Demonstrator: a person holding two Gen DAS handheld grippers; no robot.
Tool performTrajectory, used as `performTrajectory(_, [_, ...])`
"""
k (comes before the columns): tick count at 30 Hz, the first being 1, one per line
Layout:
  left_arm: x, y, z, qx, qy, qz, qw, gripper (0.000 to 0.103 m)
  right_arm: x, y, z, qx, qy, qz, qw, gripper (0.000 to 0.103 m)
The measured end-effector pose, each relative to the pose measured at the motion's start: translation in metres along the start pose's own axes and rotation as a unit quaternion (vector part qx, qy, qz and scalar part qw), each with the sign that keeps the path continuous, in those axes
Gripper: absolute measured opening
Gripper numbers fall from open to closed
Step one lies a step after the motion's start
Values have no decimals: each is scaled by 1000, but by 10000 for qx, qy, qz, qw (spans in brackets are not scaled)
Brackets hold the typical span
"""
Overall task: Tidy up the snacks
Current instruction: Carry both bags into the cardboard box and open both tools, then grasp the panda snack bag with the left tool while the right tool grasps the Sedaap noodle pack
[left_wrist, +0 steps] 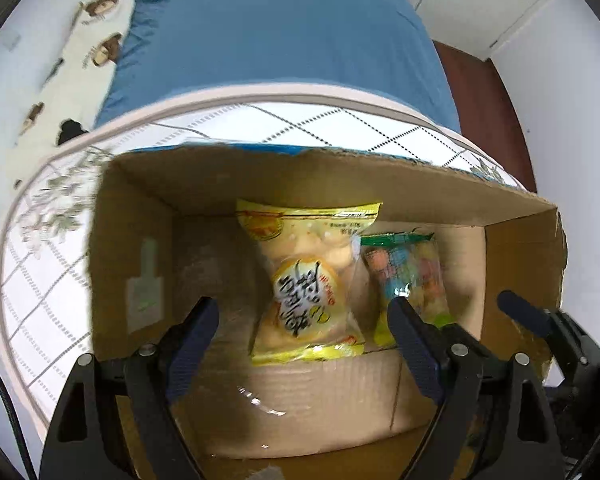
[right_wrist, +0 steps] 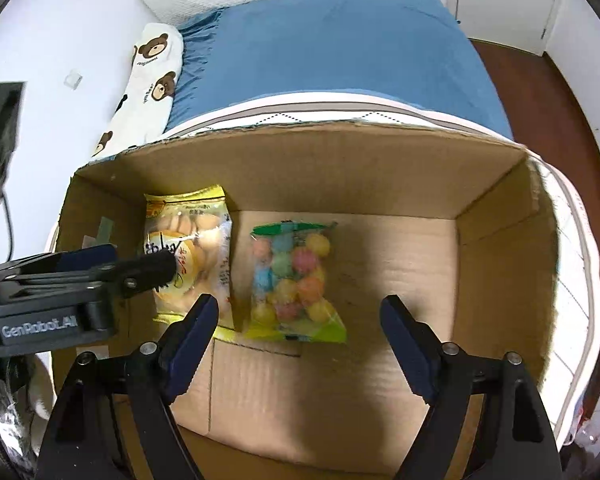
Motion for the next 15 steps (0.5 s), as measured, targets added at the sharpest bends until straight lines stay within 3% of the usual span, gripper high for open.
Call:
performTrajectory(7, [-28,34,-4,288,-39,586,9979,86,-37,31,15,-321,12,247,9992,99])
performTrajectory(15, [-70,81,4,421,-49,1323,9903,86,-70,87,9,-544,115,876,9946,99])
Point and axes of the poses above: each gripper's, at about its wrist camera, not at the fingertips, and y roughly against the way its jaws point, z to its right, x to its top, the point moved 9 cm from there along -y, roughly the way its jaws point, and after that the axes turned 6 degrees about -z, right-handed, at the moved point
